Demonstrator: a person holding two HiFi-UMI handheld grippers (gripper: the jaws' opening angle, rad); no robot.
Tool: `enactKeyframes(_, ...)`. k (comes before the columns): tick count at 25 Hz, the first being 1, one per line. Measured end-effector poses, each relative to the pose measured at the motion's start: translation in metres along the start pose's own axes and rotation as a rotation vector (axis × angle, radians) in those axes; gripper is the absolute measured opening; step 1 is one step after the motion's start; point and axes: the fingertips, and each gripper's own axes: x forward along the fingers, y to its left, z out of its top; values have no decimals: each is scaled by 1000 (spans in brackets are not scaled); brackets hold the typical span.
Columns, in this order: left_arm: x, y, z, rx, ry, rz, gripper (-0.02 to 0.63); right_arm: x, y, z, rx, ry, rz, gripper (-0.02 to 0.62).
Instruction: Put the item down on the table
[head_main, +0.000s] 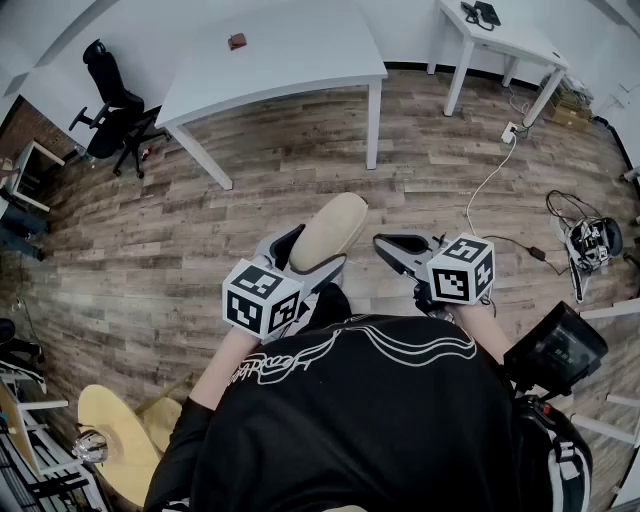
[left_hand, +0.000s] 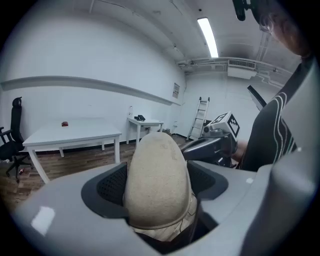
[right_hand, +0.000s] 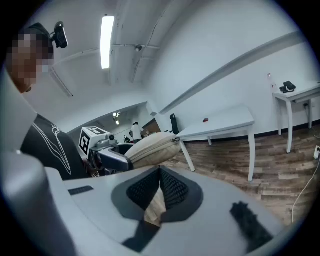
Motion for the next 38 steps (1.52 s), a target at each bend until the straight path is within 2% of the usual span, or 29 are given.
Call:
enactKeyframes(6, 26, 89, 19, -9, 8, 1, 383, 66, -56, 41, 20, -7, -7, 8)
enactKeyframes(13, 58, 225, 45, -63, 2, 9, 383, 168, -127, 91, 61, 35, -14, 8)
enactKeyframes(18, 66, 298, 76, -39, -23, 12, 383, 225, -157, 146, 32, 16, -25, 8)
enactKeyframes(22, 78, 329, 90, -36, -41, 2, 383, 244, -174, 172, 7, 4, -45, 8)
enactKeyframes(27, 95, 349, 92, -32, -23, -8, 383, 254, -197, 177, 43, 5, -61, 8)
enactKeyframes(32, 119, 371, 101, -37, -22, 8, 383, 267, -224, 185, 49, 9, -37, 8)
enactKeyframes(38, 154, 417, 121, -37, -8, 48, 383, 298, -275, 206, 61, 20, 8, 8)
